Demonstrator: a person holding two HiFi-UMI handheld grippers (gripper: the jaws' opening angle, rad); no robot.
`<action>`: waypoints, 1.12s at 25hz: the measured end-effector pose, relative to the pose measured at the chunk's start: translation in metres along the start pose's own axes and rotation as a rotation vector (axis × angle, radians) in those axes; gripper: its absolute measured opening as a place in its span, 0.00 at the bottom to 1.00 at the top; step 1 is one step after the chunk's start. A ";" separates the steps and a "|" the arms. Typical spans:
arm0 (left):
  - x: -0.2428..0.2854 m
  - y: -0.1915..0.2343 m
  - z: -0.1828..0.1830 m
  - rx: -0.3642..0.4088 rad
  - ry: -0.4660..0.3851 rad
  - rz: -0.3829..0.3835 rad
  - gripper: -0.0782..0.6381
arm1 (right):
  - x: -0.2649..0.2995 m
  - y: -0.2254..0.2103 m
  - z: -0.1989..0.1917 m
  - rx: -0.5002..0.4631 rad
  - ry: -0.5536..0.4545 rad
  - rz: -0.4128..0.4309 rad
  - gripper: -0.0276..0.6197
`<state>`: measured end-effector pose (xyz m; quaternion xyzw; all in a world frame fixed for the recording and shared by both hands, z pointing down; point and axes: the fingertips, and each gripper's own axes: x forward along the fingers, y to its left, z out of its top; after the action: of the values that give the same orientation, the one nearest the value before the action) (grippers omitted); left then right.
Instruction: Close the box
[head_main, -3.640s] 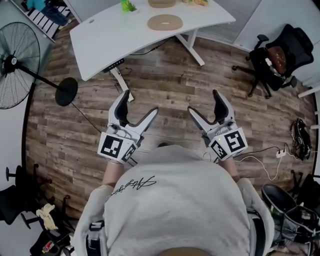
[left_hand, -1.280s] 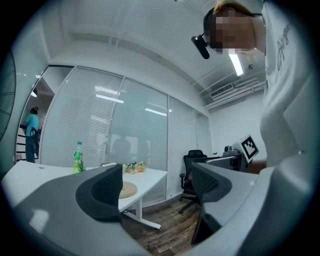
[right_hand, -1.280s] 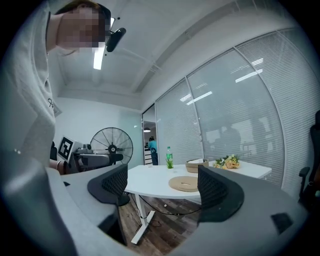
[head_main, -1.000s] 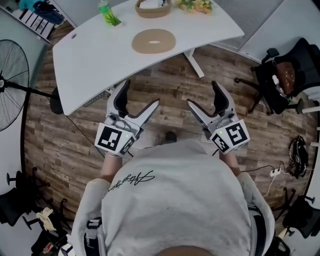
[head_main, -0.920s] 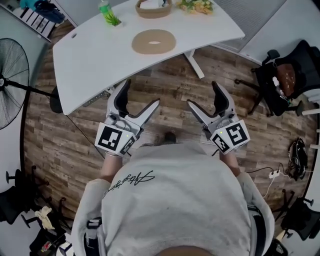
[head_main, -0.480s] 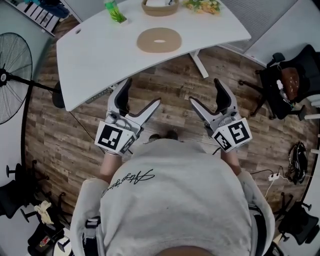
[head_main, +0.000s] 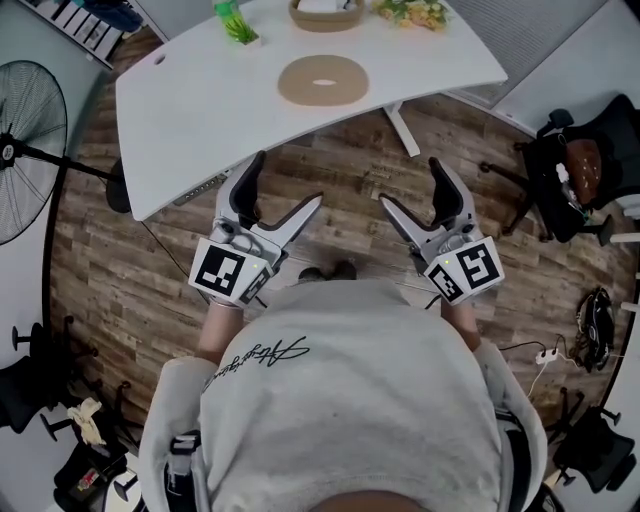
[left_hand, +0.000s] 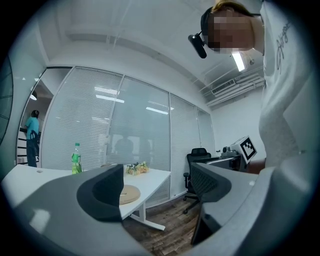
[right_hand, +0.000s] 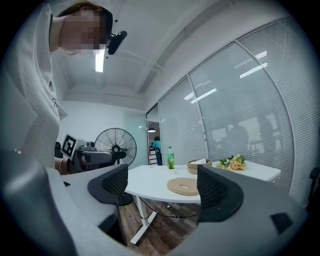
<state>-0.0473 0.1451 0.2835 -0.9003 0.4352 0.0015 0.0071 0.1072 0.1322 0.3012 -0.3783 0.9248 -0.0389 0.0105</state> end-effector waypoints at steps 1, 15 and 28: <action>0.003 -0.001 0.001 0.002 -0.002 -0.004 0.68 | -0.001 -0.001 0.000 0.001 0.000 0.001 0.69; 0.015 -0.015 -0.012 0.013 0.049 0.020 0.68 | 0.004 -0.011 -0.012 0.035 0.009 0.071 0.68; 0.052 0.041 -0.015 0.060 0.019 -0.012 0.68 | 0.072 -0.039 -0.004 -0.018 0.007 0.069 0.68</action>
<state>-0.0471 0.0782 0.2979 -0.9022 0.4297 -0.0200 0.0299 0.0826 0.0546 0.3093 -0.3461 0.9376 -0.0317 0.0052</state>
